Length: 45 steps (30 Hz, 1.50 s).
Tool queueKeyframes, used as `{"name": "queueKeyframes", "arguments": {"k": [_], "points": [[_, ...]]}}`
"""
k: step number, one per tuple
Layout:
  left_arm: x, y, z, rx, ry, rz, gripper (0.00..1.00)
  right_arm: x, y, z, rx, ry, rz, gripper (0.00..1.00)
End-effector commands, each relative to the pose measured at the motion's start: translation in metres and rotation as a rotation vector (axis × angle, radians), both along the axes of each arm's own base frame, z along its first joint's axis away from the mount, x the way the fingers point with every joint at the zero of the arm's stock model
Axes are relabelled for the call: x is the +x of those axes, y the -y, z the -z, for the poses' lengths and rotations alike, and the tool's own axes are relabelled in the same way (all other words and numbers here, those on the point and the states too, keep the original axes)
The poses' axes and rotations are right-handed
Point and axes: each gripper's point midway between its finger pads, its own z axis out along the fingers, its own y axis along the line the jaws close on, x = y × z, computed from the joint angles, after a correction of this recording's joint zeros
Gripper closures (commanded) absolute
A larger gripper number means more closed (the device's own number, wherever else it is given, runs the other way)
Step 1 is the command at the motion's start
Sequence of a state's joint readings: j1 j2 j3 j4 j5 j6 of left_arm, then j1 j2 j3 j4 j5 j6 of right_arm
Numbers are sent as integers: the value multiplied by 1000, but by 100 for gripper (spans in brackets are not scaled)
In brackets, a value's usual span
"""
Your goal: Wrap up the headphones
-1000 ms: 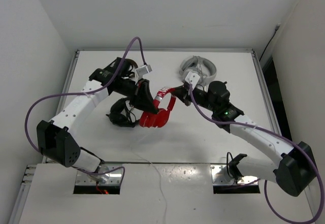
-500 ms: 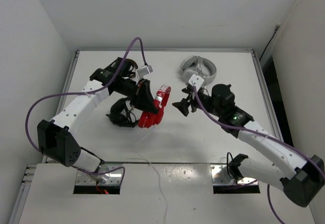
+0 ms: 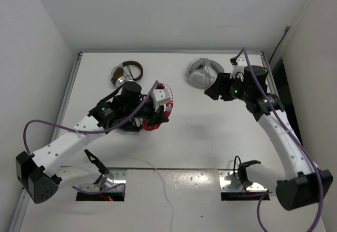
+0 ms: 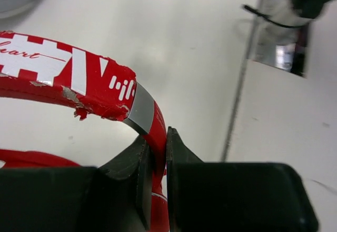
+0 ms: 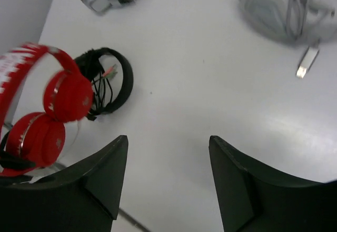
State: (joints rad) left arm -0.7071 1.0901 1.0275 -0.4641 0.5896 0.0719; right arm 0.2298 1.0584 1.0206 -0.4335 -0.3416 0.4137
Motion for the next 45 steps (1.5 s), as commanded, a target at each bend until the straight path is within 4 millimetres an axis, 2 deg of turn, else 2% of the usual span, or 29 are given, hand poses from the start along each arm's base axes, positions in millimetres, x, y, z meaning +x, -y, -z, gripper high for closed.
{"name": "queueKeyframes", "arguments": {"k": [1, 2, 3, 5, 7, 10, 13, 14, 15, 17, 18, 19, 20, 22, 25, 28, 32, 33, 34, 36, 39, 40, 41, 42, 45], "points": [[42, 4, -1, 56, 212, -168, 100, -5, -7, 8, 141, -243, 40, 39], [37, 10, 6, 92, 236, -137, 100, 0, -4, 7, 152, -249, 86, 41], [42, 10, 21, 157, 244, -158, 100, 4, -6, -2, 145, -222, 104, 43], [33, 18, 41, 248, 296, -111, 100, 10, -5, -15, 126, -175, 134, 43], [38, 19, 55, 341, 357, -132, 100, 11, -9, -20, 91, -138, 126, 42], [34, 28, 64, 431, 457, -88, 100, 17, -1, -22, 17, -81, 148, 40], [25, 47, 73, 492, 540, -8, 100, 20, 3, -19, -98, -19, 148, 42], [22, 51, 77, 512, 551, 15, 100, 17, -6, -14, -130, -3, 112, 42], [15, 58, 89, 544, 549, 60, 100, 18, -7, -15, -173, 35, 88, 42], [11, 67, 92, 550, 558, 86, 100, 16, -3, -7, -224, 31, 93, 45], [8, 70, 97, 558, 556, 99, 100, 15, -4, 3, -258, 14, 78, 45], [3, 77, 103, 572, 563, 131, 100, 17, -1, 4, -275, 22, 82, 45], [4, 84, 100, 567, 581, 134, 100, 14, 4, 21, -317, -15, 80, 45], [2, 95, 105, 579, 592, 162, 100, 13, 15, 37, -405, -18, 93, 45], [-3, 111, 112, 587, 606, 237, 100, 9, 28, 49, -449, -54, 105, 46], [1, 122, 123, 618, 620, 268, 100, 5, 40, 53, -470, -79, 110, 34], [5, 129, 150, 673, 615, 342, 100, -1, 53, 64, -479, -137, 128, 33], [10, 131, 152, 670, 604, 338, 100, -2, 56, 67, -482, -148, 135, 33], [15, 131, 164, 693, 591, 350, 99, 0, 62, 67, -487, -151, 156, 33], [20, 138, 176, 701, 568, 375, 99, -1, 67, 68, -502, -145, 153, 33], [31, 147, 181, 677, 532, 391, 98, -1, 77, 70, -488, -167, 169, 33], [34, 150, 182, 663, 524, 390, 98, -1, 80, 66, -483, -156, 170, 29], [39, 150, 190, 669, 506, 391, 98, 0, 83, 66, -482, -159, 182, 21], [47, 155, 186, 660, 510, 375, 98, -2, 88, 66, -471, -161, 195, 17], [58, 168, 192, 650, 516, 361, 98, -4, 101, 61, -423, -168, 233, 12]]}}
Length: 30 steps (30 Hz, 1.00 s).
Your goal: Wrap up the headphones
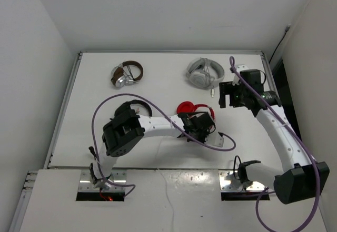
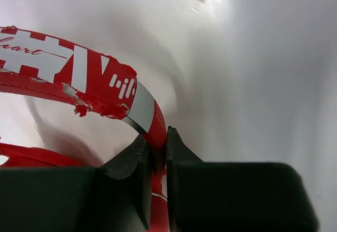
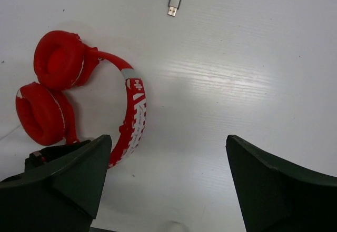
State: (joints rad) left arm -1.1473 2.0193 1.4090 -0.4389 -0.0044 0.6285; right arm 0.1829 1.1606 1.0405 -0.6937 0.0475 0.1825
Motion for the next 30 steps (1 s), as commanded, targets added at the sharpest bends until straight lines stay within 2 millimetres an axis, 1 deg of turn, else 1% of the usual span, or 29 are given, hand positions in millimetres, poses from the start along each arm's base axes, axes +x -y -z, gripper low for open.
{"name": "queueKeyframes", "arguments": {"k": [1, 2, 3, 4, 5, 6, 7, 8, 9, 10, 11, 12, 13, 14, 15, 16, 18, 19, 20, 21, 22, 23, 24, 25, 26, 27, 28, 29, 30], "points": [[25, 34, -22, -107, 54, 21, 98, -3, 10, -12, 59, 34, 22, 11], [31, 37, -21, -122, 51, -5, 98, -5, 14, -10, 70, 19, 31, 8], [32, 43, -19, -131, 39, -8, 98, -7, 21, -8, 87, 7, 53, 7], [38, 44, -20, -140, 35, -29, 98, -8, 26, -5, 86, -2, 71, 6], [41, 46, -24, -162, 19, -56, 95, -9, 33, 5, 77, -43, 97, 6], [40, 50, -23, -170, 4, -56, 91, -10, 39, 9, 69, -68, 121, 11], [43, 48, -23, -179, -13, -57, 84, -13, 51, 13, 61, -105, 164, 11], [46, 47, -31, -203, -23, -57, 56, -15, 56, 19, 54, -131, 174, 11], [41, 47, -34, -223, -61, -35, 38, -12, 60, 19, 64, -136, 187, 11], [38, 53, -43, -260, -76, -30, 33, -14, 70, 23, 74, -155, 213, 11], [40, 49, -50, -280, -92, -41, 33, -15, 72, 23, 91, -155, 221, 12], [38, 49, -55, -310, -135, -51, 36, -12, 75, 22, 96, -141, 217, 14], [37, 53, -63, -337, -146, -55, 37, -10, 75, 18, 95, -121, 216, 14], [40, 50, -69, -355, -160, -79, 39, -5, 76, 12, 93, -86, 215, 14], [42, 48, -85, -395, -184, -121, 43, -3, 78, 11, 89, -76, 229, 14], [40, 48, -95, -419, -192, -140, 45, -1, 70, 7, 88, -57, 200, 16], [54, 40, -124, -494, -202, -238, 48, 2, 61, 6, 94, -50, 178, 19], [55, 29, -153, -553, -187, -270, 48, 1, 47, 12, 99, -73, 143, 22], [59, 22, -169, -591, -177, -307, 48, 1, 40, 18, 89, -86, 123, 23], [66, 2, -199, -664, -145, -390, 49, -1, 33, 24, 95, -98, 127, 24], [72, -10, -214, -703, -117, -447, 51, -3, 26, 33, 91, -129, 115, 24], [73, -19, -227, -734, -98, -495, 52, -2, 13, 36, 76, -116, 71, 24], [81, -33, -239, -758, -70, -563, 53, -6, 7, 48, 69, -146, 67, 25], [92, -54, -244, -764, -28, -669, 54, -7, 0, 56, 66, -161, 69, 25], [92, -68, -241, -750, -19, -694, 54, -8, -8, 60, 54, -159, 41, 25], [88, -86, -256, -779, -2, -707, 54, -9, -11, 72, 58, -164, 57, 25], [94, -103, -258, -788, 7, -734, 44, -9, -14, 76, 64, -162, 56, 24], [90, -120, -249, -759, 4, -762, 39, -9, -15, 85, 55, -160, 51, 23], [91, -131, -244, -740, -3, -783, 35, -5, -17, 84, 66, -147, 60, 22]]}}
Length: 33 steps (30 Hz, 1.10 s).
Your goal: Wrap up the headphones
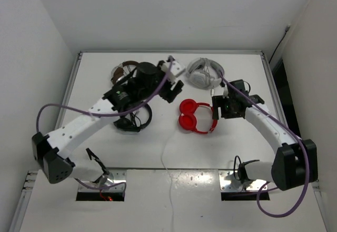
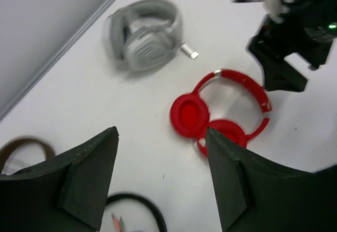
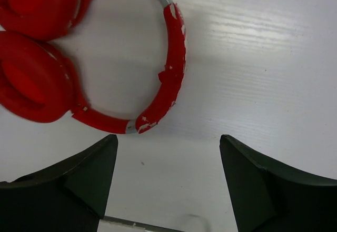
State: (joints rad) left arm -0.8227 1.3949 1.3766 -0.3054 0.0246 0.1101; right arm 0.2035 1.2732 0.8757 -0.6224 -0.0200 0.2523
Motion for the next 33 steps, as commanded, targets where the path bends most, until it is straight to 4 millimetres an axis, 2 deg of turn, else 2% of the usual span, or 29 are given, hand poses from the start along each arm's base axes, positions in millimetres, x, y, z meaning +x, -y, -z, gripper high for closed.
{"name": "queueKeyframes", "arguments": {"k": [1, 3, 4, 5, 6, 8, 12, 14, 19, 20, 21, 22, 28, 29, 33], "points": [[9, -56, 40, 74, -128, -150, 25, 18, 3, 8, -26, 68, 82, 22], [-3, -71, 54, 101, -196, -108, 6, 22, 3, 15, -56, 66, 102, 18], [-4, -79, 55, 104, -198, -110, 0, 21, 2, 18, -69, 57, 109, 18], [-1, -92, 46, 84, -180, -141, 0, 23, 3, 22, -69, 52, 131, 18], [-2, -99, 46, 84, -183, -155, 0, 22, 3, 29, -70, 24, 143, 20], [3, -116, 52, 69, -207, -235, 0, 24, 5, 34, -70, 24, 186, 22], [9, -134, 63, 64, -250, -318, 0, 24, -7, 50, -77, -6, 193, 24], [12, -138, 65, 46, -262, -342, 0, 29, -7, 58, -101, -26, 213, 25], [20, -148, 76, 18, -283, -403, 0, 22, 3, 79, -114, -121, 268, 31], [24, -150, 73, 1, -276, -416, 0, 22, 6, 79, -113, -121, 277, 31], [25, -148, 70, -11, -268, -407, 2, 23, 6, 82, -114, -123, 277, 32], [28, -151, 77, -12, -284, -423, 2, 23, 5, 82, -110, -123, 285, 32], [35, -153, 86, -21, -299, -438, 2, 23, 1, 94, -87, -138, 284, 37], [34, -153, 94, -9, -314, -439, 2, 21, 1, 97, -91, -148, 284, 37], [39, -155, 97, -12, -313, -448, 2, 18, -5, 106, -84, -176, 264, 39]]}}
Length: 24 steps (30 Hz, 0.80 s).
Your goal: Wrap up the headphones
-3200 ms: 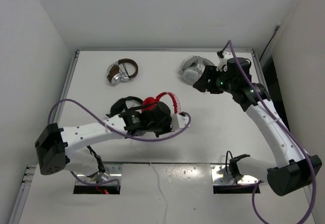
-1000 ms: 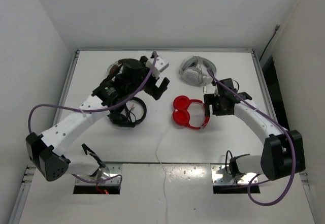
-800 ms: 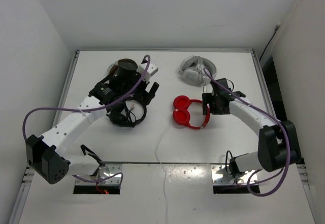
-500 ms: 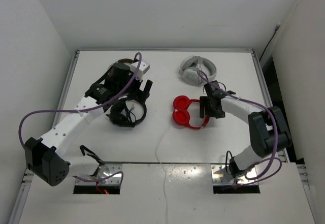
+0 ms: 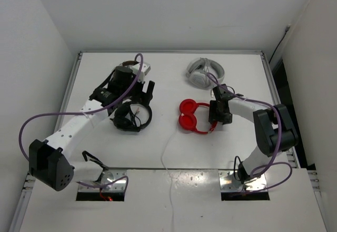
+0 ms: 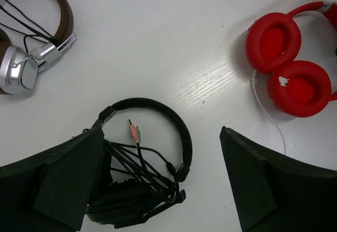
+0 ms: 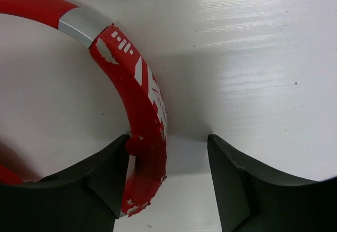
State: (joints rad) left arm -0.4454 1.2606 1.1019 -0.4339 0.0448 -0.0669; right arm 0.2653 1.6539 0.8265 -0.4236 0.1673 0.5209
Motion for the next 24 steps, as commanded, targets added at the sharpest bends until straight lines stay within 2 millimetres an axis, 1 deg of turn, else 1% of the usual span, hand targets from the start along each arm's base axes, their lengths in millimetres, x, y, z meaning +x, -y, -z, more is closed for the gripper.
{"name": "queueKeyframes", "arguments": {"k": [1, 2, 3, 4, 6, 7, 9, 10, 11, 12, 13, 14, 16, 17, 18, 19, 20, 21, 22, 23, 24], "points": [[8, 0, -2, -39, 14, -25, 2, 10, -10, 2, 31, 22, 3, 40], [11, -3, 1, -36, 6, -35, 2, 9, -9, 5, 28, 10, 3, 40], [9, -4, 5, -32, -2, -36, 2, 7, -9, 8, 25, 0, 3, 43], [10, -2, 4, -40, 4, -28, 2, 9, -11, 8, 38, 7, 0, 44], [10, -2, 4, -40, 4, -28, 2, 4, -10, 13, 35, -12, 9, 48], [10, -5, 8, -36, -4, -37, 2, 4, -12, 13, 44, -14, 6, 54], [10, -5, 8, -36, -4, -37, 2, 1, -13, 16, 67, -22, 8, 68], [10, -10, 12, -32, -12, -48, 2, 0, -12, 17, 65, -23, -1, 78], [8, -8, 17, -26, -22, -27, 2, 0, -14, 15, 75, -16, -4, 100], [7, -10, 15, -38, -12, -25, 2, 2, -14, 12, 78, -7, -5, 100], [5, -14, 8, -46, 15, -22, 2, 0, -14, 11, 76, -3, -15, 100], [-4, -11, 15, -53, 0, 15, 0, 6, -14, -1, 78, 42, -14, 100], [-13, -12, 13, -54, 25, 66, 0, 9, -11, -13, 83, 74, -14, 100], [-21, -8, 13, -38, 49, 141, 0, 14, -15, -24, 101, 98, -29, 100], [-33, -9, 11, -33, 75, 186, 0, 18, -14, -33, 112, 113, -37, 100], [-45, -9, 16, -15, 64, 236, 0, 20, -13, -46, 126, 128, -30, 100], [-53, -9, 17, 28, 92, 314, 0, 30, -13, -61, 137, 161, -37, 100], [-71, 1, 21, 17, 83, 416, 0, 34, -12, -69, 146, 170, -30, 100], [-82, 1, 19, 24, 103, 461, 0, 38, -8, -77, 161, 183, -15, 100], [-99, 9, 24, 30, 92, 546, 0, 44, -6, -92, 164, 206, -7, 100], [-105, 8, 28, 40, 86, 564, 0, 46, -7, -96, 165, 210, -8, 100]]}}
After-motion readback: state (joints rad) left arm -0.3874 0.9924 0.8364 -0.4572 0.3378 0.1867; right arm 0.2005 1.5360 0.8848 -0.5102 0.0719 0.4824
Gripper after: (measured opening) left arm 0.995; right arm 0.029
